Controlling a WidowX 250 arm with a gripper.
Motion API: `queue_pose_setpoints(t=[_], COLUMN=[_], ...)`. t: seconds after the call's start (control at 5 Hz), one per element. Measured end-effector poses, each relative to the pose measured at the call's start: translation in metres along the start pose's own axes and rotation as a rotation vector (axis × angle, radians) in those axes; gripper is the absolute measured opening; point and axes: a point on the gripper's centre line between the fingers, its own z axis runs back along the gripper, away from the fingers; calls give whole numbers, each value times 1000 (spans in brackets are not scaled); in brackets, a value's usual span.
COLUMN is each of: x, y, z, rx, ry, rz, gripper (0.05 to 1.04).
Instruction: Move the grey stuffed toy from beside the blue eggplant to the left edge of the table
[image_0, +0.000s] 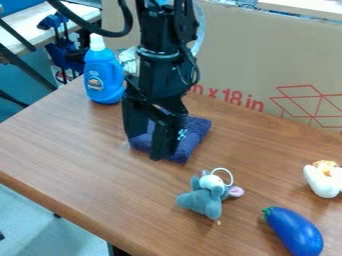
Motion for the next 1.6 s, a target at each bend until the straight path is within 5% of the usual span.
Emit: queue_pose_setpoints(t=[0.2, 0.8, 1.4, 1.6], x=[-1, 33, 57, 60], y=[-2, -37, -49, -52], z=[-8, -53, -36, -38], rx=[-11, -71, -144, -168], ry=[26, -171, -380, -406], rz=[-3, -33, 38, 55], gripper=[1001, 1001, 1001, 1001])
